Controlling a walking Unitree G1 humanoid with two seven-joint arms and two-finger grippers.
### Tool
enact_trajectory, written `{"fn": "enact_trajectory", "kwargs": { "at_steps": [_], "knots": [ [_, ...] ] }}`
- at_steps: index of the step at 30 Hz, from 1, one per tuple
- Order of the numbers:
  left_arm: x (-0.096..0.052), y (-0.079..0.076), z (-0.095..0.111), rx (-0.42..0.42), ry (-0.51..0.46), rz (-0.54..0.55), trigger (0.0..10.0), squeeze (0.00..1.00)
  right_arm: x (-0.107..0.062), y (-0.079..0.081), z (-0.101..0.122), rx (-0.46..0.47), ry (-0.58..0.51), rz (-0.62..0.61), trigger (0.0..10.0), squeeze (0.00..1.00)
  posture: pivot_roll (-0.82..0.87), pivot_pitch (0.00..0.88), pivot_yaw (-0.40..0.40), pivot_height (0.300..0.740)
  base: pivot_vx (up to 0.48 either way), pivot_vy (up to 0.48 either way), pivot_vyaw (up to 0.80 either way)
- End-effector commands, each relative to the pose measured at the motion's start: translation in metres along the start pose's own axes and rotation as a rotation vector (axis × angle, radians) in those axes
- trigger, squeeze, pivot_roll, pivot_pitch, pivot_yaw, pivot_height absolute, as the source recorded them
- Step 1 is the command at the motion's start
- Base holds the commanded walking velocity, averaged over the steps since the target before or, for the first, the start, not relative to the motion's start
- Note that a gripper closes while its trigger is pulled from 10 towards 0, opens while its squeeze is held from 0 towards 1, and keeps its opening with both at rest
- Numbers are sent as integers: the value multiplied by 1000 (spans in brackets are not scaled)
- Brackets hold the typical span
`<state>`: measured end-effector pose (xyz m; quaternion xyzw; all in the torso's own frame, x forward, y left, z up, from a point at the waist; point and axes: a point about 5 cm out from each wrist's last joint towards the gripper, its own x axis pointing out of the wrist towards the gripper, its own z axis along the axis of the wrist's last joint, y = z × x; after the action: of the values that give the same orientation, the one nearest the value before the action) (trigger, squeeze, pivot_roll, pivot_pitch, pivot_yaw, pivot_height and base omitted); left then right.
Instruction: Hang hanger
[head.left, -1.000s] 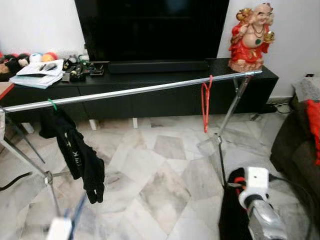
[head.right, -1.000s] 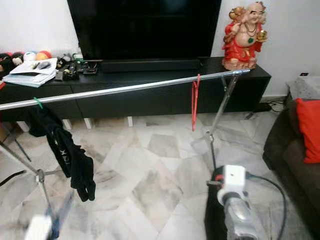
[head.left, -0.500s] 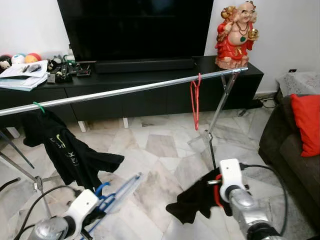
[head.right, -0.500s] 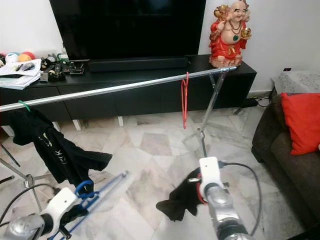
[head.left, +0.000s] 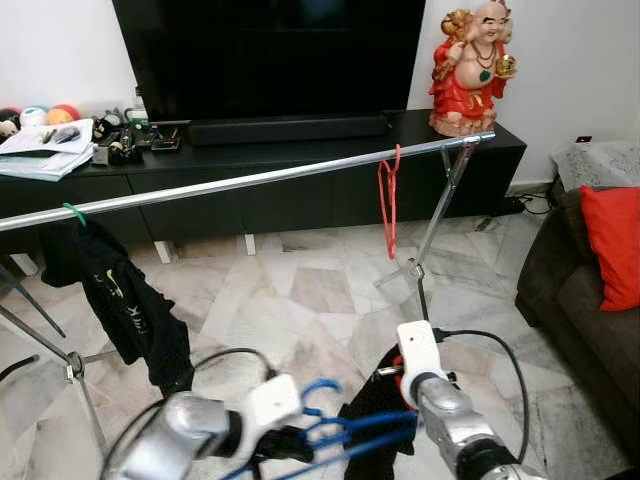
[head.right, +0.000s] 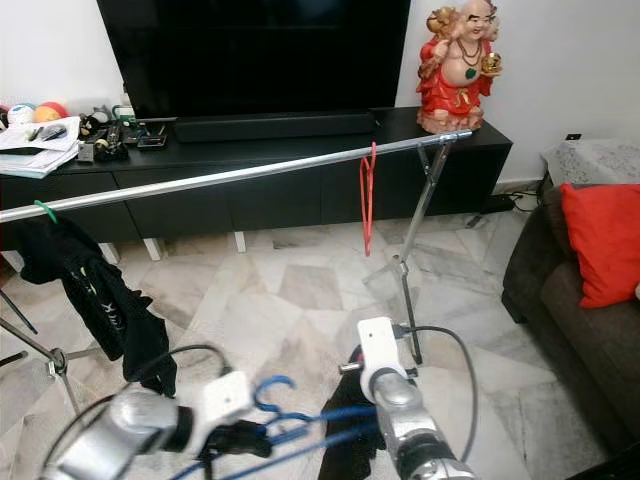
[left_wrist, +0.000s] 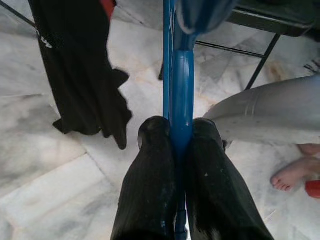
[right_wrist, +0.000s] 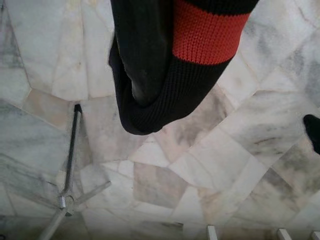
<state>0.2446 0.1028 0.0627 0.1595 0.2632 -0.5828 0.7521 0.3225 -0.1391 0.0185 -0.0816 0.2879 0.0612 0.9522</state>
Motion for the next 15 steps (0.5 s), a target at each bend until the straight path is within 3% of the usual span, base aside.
{"fn": "enact_trajectory", "kwargs": {
  "at_steps": [1,7,15],
  "knots": [
    [1,-2,4,12,4,-4,10000,0,1,-1,9,12,-14,-13,10000,0,-12,0,-2,740,0,0,0],
    [6,-3,7,20,39,31,10000,0,1,-5,11,27,-17,-26,10000,0,-6,0,-4,740,0,0,0],
    [0,22,-3,12,110,248,10000,0,1,-9,14,43,-24,-42,10000,0,-7,0,-3,740,0,0,0]
  ]
}}
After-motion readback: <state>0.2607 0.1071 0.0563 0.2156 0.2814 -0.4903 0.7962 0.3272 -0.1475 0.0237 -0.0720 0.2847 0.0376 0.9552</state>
